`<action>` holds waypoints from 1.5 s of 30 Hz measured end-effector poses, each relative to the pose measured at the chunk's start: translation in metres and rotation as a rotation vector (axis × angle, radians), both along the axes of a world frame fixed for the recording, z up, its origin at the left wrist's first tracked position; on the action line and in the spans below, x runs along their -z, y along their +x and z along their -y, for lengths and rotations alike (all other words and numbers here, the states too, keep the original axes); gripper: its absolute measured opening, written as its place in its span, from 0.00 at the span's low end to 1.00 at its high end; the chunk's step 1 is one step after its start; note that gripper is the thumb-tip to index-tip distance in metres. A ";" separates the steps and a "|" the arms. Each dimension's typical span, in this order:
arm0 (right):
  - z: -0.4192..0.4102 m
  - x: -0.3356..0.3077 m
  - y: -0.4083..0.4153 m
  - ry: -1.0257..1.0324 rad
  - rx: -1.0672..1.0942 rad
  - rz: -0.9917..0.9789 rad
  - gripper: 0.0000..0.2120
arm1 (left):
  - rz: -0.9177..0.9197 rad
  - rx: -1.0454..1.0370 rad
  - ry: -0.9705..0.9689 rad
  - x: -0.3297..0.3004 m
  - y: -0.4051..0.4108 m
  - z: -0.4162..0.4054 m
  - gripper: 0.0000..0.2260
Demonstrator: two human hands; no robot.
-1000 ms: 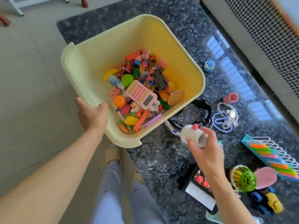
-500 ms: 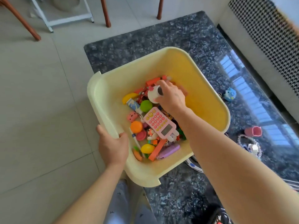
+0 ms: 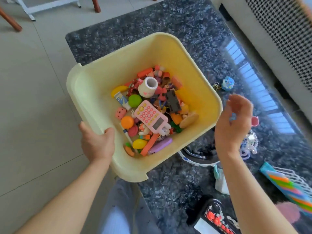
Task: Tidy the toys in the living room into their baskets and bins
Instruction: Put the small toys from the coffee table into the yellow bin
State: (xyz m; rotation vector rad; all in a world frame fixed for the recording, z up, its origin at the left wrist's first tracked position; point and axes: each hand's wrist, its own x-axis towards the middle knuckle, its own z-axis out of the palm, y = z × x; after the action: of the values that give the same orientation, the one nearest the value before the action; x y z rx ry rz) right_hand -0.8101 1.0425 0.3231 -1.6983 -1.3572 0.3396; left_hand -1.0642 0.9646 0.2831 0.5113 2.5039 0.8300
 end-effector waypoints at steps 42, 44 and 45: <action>-0.077 -0.079 -0.136 -0.761 -0.582 -0.828 0.17 | 0.077 0.007 -0.053 -0.008 -0.001 -0.001 0.22; -0.084 -0.061 -0.148 -0.889 -0.387 -1.235 0.12 | 0.083 0.001 -0.055 -0.009 -0.002 -0.001 0.23; -0.087 -0.054 -0.154 -0.923 -0.283 -1.361 0.13 | 0.086 -0.001 -0.049 -0.009 -0.002 -0.001 0.23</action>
State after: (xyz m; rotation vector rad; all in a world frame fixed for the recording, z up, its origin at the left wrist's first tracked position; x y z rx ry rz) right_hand -0.9640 1.1298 0.3776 -1.2913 -0.3264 2.0599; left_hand -1.0659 0.9658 0.2925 0.4483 2.4395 0.7729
